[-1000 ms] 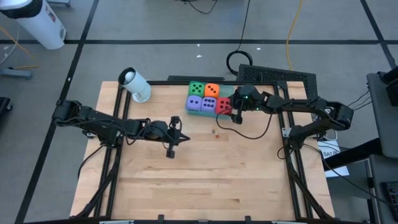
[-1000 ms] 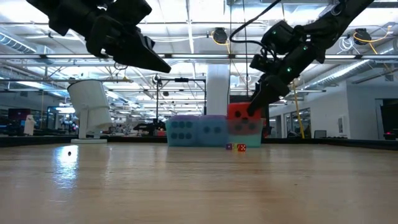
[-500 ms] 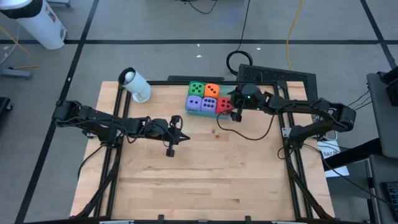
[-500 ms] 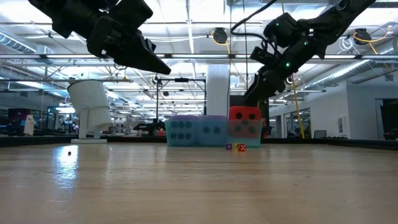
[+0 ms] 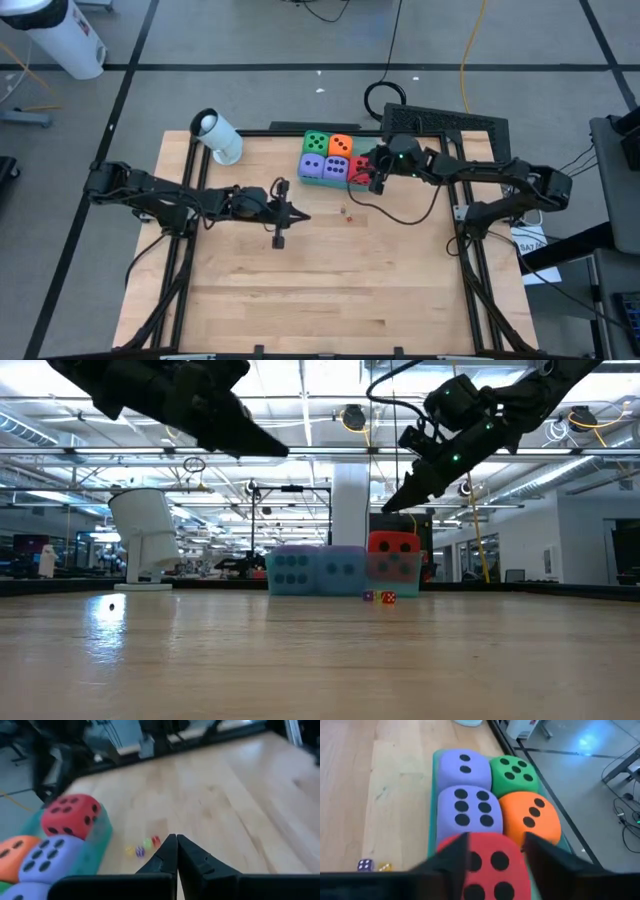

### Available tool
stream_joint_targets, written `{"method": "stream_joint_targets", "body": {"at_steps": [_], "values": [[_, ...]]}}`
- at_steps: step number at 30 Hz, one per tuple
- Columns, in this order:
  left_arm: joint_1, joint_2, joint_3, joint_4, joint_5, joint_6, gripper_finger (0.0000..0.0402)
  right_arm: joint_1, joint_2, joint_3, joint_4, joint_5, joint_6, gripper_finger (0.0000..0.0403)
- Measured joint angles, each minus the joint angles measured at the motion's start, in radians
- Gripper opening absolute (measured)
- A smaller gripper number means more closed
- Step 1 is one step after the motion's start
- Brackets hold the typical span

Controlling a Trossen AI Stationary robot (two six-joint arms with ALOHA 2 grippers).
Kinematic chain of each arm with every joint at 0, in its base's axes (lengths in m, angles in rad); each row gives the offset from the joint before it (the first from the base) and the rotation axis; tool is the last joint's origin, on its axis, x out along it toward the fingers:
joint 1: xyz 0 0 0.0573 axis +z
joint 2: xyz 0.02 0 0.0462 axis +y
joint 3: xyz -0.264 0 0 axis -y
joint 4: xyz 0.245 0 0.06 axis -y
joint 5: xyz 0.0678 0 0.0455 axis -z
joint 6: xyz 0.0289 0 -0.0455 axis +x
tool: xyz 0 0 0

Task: Pick & Place Dice
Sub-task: Put the large red dice into the green container

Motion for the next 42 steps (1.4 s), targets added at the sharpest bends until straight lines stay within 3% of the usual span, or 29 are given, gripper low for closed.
{"method": "stream_joint_targets", "body": {"at_steps": [3, 5, 11, 17, 24, 31, 42], "values": [[0.018, 0.0, 0.0, 0.038, 0.001, -0.027, 0.0003, 0.0, 0.029, 0.0, 0.003, -0.001, -0.018, 0.0056], [0.026, 0.0, 0.0, 0.039, 0.001, -0.033, 0.0004, 0.0, 0.048, 0.0, 0.003, -0.002, -0.047, 0.0015], [0.044, 0.0, 0.0, 0.03, 0.002, -0.036, 0.0004, -0.007, 0.087, 0.0, 0.011, -0.008, -0.045, 0.0031], [0.044, 0.0, 0.0, 0.029, 0.003, -0.046, 0.0003, -0.025, 0.143, 0.003, 0.024, -0.103, -0.043, 0.0003], [0.044, 0.0, -0.002, 0.021, 0.003, -0.055, 0.0003, -0.059, 0.21, 0.005, 0.035, -0.113, -0.011, 0.0001], [0.044, 0.0, -0.002, 0.021, 0.003, -0.054, 0.0003, -0.099, 0.216, 0.005, 0.015, -0.163, 0.046, 0.0001], [0.047, 0.0, -0.002, 0.009, -0.001, -0.047, 0.0003, -0.095, 0.21, 0.002, 0.021, -0.157, 0.057, 0.0]]}}
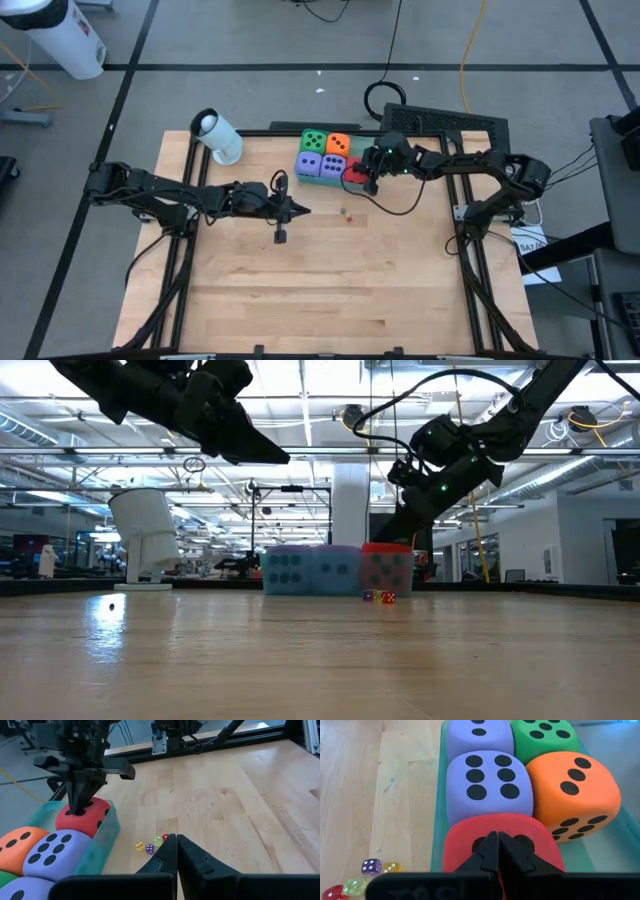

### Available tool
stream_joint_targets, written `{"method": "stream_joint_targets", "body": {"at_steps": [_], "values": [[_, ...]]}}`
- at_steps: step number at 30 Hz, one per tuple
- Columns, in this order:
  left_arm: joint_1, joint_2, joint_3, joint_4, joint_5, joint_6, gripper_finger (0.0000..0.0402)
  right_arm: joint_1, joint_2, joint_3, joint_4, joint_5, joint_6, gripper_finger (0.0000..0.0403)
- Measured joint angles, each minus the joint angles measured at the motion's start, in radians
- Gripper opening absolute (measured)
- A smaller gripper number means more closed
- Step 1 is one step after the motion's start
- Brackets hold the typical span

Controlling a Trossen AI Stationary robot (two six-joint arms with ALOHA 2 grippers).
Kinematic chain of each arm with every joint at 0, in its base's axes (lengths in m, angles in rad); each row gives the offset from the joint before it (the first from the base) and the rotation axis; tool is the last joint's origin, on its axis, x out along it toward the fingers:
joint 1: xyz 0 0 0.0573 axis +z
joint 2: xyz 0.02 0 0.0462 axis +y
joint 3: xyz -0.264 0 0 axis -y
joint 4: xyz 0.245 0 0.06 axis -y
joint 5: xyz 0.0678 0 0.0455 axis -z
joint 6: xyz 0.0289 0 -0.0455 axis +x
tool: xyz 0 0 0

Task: Pick & Place Dice
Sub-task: Put the large red dice into the green container, then adjust the blue bin

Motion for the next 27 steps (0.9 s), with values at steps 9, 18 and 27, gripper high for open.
{"method": "stream_joint_targets", "body": {"at_steps": [9, 18, 27], "values": [[0.026, 0.0, 0.0, -0.004, -0.013, -0.023, 0.0003, 0.052, -0.085, -0.005, 0.117, 0.005, 0.008, 0.0046], [0.111, -0.001, -0.017, -0.03, -0.185, -0.103, 0.0002, 0.069, -0.246, -0.003, 0.062, 0.005, 0.093, 0.0074], [0.344, -0.001, -0.197, 0.165, -0.163, -0.249, 0.0002, 0.062, -0.345, -0.156, 0.111, 0.212, 0.159, 0.0005]]}}
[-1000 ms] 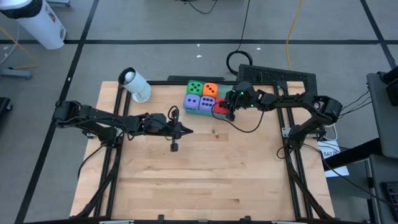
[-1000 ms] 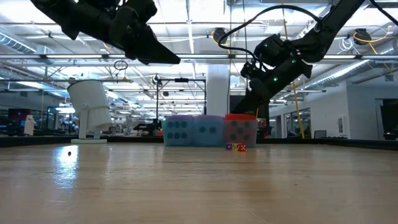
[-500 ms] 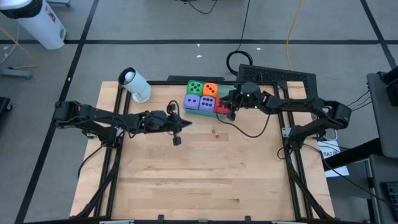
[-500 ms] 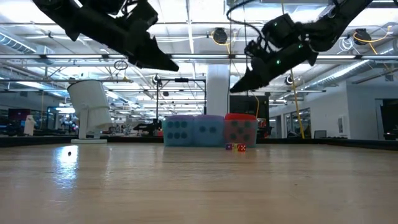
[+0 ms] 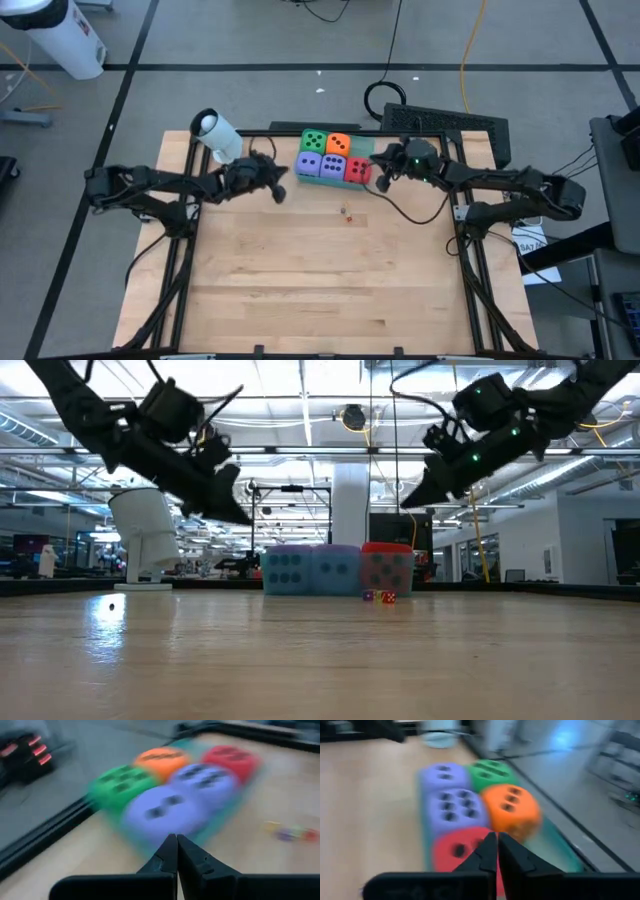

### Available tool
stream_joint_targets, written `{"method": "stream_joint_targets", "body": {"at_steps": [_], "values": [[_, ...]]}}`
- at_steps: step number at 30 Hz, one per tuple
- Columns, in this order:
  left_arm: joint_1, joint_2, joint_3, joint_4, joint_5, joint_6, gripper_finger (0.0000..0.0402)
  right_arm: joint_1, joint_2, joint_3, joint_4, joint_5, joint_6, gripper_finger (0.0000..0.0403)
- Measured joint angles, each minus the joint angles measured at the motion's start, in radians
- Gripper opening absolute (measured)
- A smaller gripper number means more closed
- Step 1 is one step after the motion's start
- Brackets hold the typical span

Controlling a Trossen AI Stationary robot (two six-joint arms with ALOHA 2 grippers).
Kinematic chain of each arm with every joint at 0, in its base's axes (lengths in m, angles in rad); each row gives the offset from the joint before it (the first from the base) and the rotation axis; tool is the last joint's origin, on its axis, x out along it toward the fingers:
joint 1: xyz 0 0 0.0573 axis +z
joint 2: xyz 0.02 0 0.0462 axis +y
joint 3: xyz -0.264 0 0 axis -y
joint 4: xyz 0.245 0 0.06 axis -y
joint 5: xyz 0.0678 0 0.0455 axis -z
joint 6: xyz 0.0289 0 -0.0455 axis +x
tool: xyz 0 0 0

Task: Pick & Place Dice
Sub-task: Adjust the blue bin

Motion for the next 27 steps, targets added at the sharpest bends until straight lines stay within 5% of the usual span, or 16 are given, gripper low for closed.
{"method": "stream_joint_targets", "body": {"at_steps": [7, 17, 27], "values": [[0.116, 0.045, -0.005, -0.102, -0.039, -0.175, 0.0002, 0.0, -0.002, -0.107, 0.061, 0.21, 0.126, 0.0002], [0.124, 0.215, 0.069, -0.068, 0.033, -0.17, 0.0001, -0.002, 0.042, -0.116, -0.047, 0.204, 0.267, 0.0001], [0.121, 0.408, 0.212, -0.126, -0.044, -0.207, 0.0001, -0.051, 0.178, -0.116, 0.038, 0.113, 0.256, 0.0001]]}}
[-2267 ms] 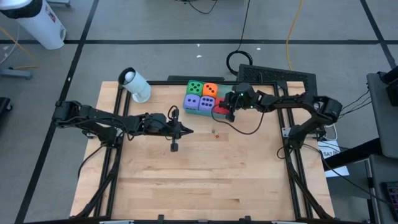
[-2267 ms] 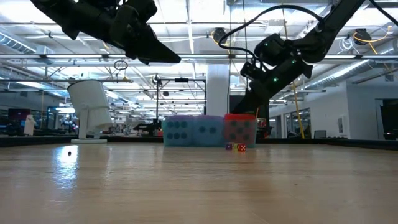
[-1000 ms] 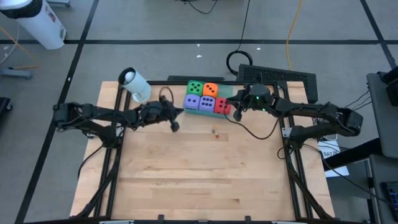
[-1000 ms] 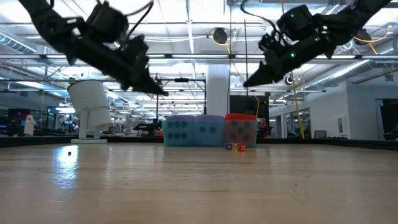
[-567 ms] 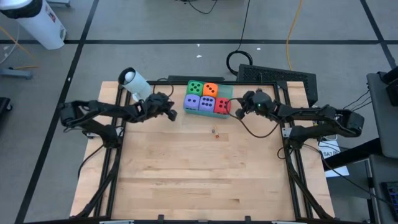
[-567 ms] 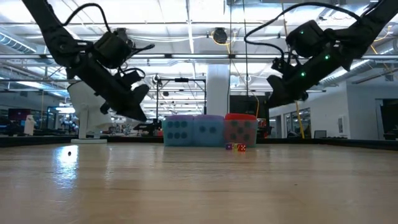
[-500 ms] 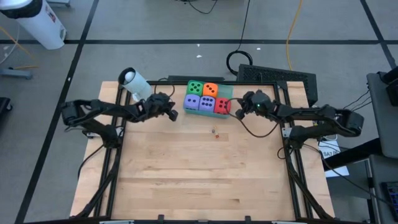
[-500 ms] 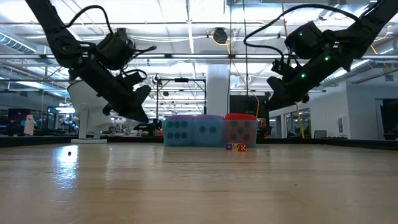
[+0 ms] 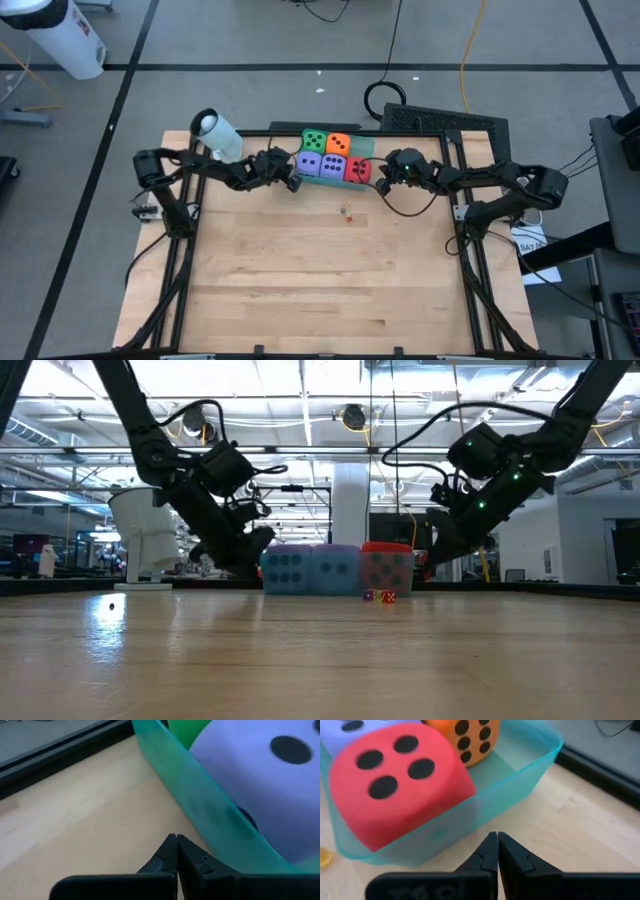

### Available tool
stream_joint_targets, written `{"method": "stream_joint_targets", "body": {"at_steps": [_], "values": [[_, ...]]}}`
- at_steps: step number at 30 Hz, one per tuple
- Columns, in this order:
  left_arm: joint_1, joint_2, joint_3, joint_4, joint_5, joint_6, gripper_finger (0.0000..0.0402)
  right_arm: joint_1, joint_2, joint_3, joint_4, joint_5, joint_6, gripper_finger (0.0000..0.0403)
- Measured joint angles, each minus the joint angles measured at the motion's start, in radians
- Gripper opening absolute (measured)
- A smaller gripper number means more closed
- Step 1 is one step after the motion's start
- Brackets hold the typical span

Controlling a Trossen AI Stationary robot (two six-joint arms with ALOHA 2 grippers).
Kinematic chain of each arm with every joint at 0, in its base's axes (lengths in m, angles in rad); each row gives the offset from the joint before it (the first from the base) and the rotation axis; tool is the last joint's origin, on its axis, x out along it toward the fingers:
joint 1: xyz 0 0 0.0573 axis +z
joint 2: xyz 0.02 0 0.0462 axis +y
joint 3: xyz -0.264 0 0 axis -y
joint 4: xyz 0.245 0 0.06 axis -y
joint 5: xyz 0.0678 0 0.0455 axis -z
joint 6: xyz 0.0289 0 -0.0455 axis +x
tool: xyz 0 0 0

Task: Pick & Place Dice
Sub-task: Adjust the blue bin

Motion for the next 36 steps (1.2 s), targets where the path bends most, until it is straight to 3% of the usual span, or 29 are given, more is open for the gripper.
{"method": "stream_joint_targets", "body": {"at_steps": [18, 27, 36], "values": [[-0.059, 0.021, 0.035, -0.039, 0.175, 0.073, 0.0003, -0.042, 0.173, 0.012, 0.144, -0.143, -0.016, 0.0], [-0.113, 0.02, 0.083, -0.159, 0.179, 0.08, 0.0002, 0.008, 0.174, 0.013, 0.106, -0.147, 0.046, 0.0], [-0.144, 0.019, 0.114, -0.266, 0.101, 0.113, 0.0002, 0.07, 0.174, 0.012, 0.105, -0.145, 0.055, 0.0]]}}
